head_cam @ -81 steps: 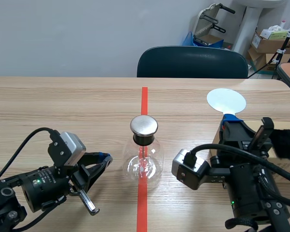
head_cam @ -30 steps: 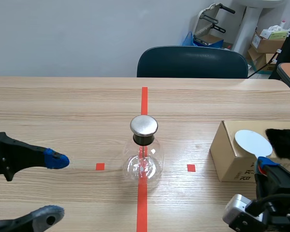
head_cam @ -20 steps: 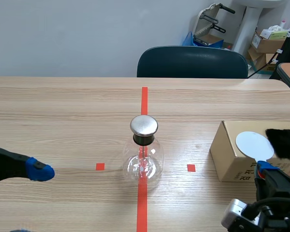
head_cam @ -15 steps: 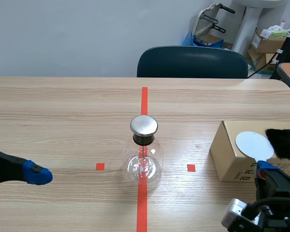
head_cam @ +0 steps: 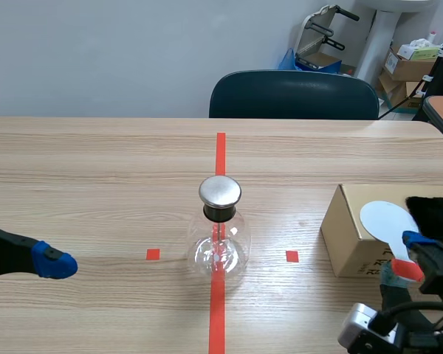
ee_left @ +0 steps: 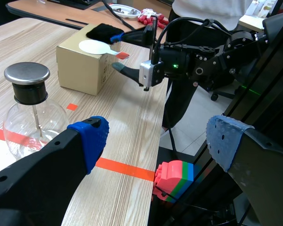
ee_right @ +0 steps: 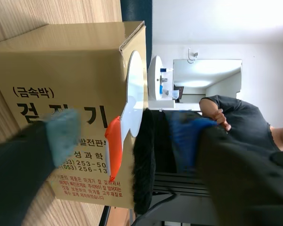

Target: Do the electroscope experiment

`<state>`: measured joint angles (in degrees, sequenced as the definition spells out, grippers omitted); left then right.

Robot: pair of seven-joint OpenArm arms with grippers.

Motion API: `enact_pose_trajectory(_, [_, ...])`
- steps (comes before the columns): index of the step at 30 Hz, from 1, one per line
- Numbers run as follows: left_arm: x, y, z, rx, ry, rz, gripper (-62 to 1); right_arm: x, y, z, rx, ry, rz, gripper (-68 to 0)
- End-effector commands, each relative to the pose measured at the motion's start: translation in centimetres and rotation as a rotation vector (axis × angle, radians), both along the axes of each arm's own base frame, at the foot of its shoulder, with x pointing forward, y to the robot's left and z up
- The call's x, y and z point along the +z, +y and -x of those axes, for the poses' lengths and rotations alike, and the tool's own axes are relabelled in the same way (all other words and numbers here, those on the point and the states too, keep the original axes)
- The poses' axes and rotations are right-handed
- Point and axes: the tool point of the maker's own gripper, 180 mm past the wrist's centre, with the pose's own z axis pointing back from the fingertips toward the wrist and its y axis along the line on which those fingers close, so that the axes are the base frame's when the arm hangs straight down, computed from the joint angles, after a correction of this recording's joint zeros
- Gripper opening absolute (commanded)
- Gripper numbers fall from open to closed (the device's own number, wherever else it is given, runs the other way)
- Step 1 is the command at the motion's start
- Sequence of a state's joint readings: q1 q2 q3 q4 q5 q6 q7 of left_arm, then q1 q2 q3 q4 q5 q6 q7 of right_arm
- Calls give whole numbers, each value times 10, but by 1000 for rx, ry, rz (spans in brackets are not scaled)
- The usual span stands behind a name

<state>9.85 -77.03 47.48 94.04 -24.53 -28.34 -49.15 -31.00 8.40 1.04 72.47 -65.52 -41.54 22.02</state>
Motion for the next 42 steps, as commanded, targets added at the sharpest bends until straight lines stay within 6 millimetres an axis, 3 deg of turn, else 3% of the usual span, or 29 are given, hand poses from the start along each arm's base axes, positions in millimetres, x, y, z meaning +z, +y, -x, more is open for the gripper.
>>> enact_pose_trajectory(1, [8,-4,1,-2,-2,34,-155,13,-2,-4,2,-69,17,-134])
enact_pose_trajectory(3, [8,-4,1,-2,-2,34,-155,13,-2,-4,2,-69,17,4])
enact_pose_trajectory(42, [7,-4,1,-4,-1,26,-155,13,-3,-4,1,-69,17,4])
